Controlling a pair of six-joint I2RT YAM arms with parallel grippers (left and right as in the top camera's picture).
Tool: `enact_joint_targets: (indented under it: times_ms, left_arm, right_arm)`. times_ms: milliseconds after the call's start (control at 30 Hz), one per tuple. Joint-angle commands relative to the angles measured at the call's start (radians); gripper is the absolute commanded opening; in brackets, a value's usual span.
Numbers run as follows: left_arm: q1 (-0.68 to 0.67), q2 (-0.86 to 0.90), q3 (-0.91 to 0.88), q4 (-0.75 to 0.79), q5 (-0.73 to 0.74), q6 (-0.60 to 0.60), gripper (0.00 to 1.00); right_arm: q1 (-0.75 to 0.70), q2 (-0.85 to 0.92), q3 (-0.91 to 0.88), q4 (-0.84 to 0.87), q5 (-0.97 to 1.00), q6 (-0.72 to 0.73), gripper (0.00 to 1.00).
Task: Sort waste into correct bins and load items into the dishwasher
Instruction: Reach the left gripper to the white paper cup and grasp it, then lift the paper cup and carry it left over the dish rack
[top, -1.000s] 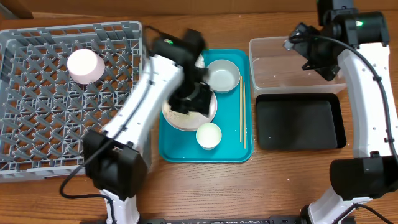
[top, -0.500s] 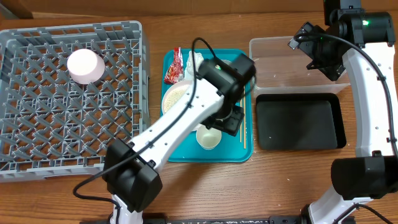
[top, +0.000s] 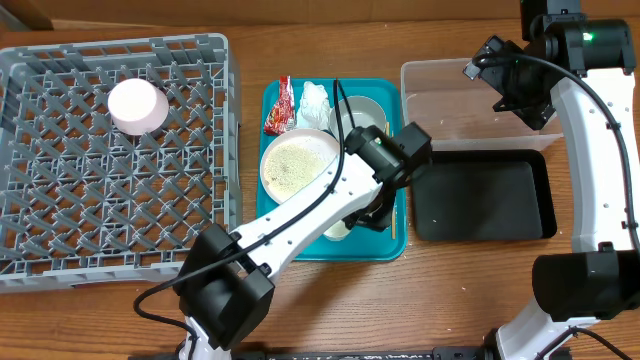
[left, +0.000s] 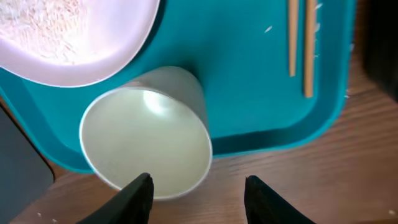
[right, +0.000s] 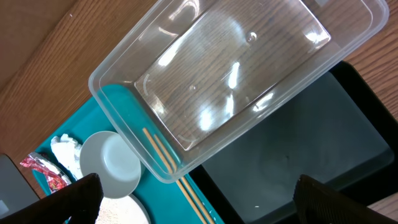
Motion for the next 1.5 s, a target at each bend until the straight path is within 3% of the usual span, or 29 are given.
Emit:
enact_joint_targets:
  times_ms: [0,300,400,567,633,867,1100,1300,1467]
  left_arm:
    - [0.000,0.002,-0.052,0.044,-0.023,-0.025,0.49]
    - [-0.002,0.002,-0.139,0.145,-0.021,-0.025,0.43]
    - [-0.002,0.002,-0.148,0.147,-0.020,-0.025,0.25]
    - [-0.002,0.002,-0.148,0.150,-0.021,-0.025,0.21]
    - [0.000,0.002,-0.148,0.150,-0.020,-0.025,0.05]
    - [0.000,0.001,-0.097,0.103,-0.014,-0.025,0.04]
    - [0.044,-0.003,0.132,-0.046,0.071,0.032,0.04]
    - [0.193,-0.024,0.315,-0.091,0.273,0.172,0.04]
    - [0.422,-0.028,0.360,-0.089,0.481,0.267,0.04]
  right_arm:
    - [-0.002,-0.005,0.018,0.002,0.011,-0.005,1.00]
    - [-0.002,-0.005,0.018,0.002,0.011,-0.005,1.00]
    - [-0.002,-0.005,0.018,0.002,0.010,-0.004,1.00]
    - [-0.002,-0.005,0.018,0.002,0.010,-0.004,1.00]
    - [-0.002,-0.005,0.018,0.002,0.010,-0.004,1.00]
    - [-0.002,-0.005,0.018,0.002,0.010,-0.004,1.00]
    - [-0.002,-0.005,0.018,0.002,0.010,-0.004,1.00]
    - [-0.002,-0.005,0.018,0.002,0.010,-0.004,1.00]
    - [-0.002,-0.005,0.018,0.002,0.010,-0.004,1.00]
